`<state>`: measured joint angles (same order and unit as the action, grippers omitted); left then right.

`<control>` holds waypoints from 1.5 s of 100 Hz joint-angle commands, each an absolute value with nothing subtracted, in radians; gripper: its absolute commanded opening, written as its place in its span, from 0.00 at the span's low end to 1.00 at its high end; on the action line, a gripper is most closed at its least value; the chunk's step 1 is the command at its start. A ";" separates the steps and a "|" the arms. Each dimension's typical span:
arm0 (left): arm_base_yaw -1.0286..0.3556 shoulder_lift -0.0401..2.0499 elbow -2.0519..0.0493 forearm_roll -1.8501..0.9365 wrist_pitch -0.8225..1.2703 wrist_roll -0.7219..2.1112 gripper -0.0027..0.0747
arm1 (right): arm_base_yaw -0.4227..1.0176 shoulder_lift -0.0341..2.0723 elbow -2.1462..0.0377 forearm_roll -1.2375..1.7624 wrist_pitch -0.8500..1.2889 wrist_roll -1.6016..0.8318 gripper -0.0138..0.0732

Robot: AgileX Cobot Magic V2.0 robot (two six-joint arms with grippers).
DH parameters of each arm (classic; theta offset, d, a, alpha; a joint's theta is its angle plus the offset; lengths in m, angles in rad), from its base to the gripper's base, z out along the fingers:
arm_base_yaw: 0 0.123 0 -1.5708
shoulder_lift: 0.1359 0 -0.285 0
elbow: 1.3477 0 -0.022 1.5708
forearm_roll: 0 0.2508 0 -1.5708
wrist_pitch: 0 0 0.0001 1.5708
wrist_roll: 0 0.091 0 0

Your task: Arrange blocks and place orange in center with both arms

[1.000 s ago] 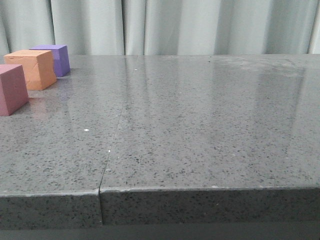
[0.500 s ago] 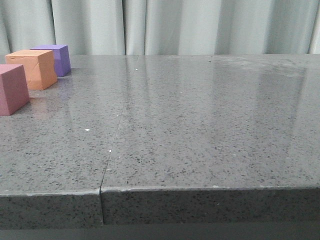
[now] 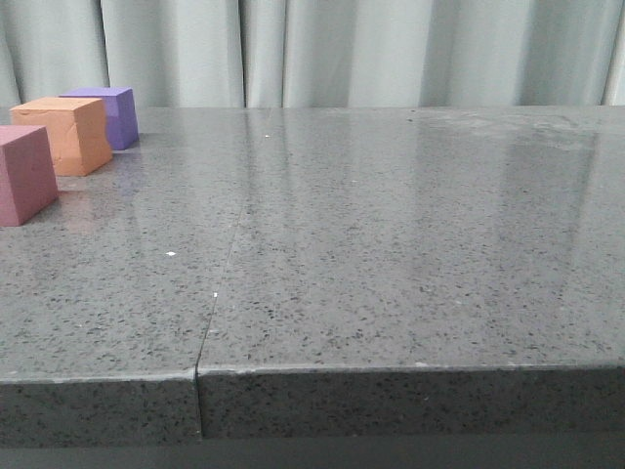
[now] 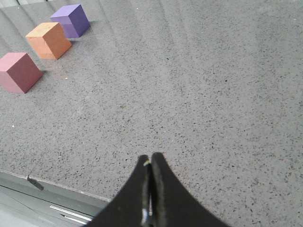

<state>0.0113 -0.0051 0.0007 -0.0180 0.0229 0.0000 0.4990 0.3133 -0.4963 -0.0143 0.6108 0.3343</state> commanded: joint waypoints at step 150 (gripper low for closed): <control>0.014 -0.036 0.040 -0.026 -0.054 0.000 0.01 | -0.028 -0.021 0.011 0.000 0.006 0.088 0.08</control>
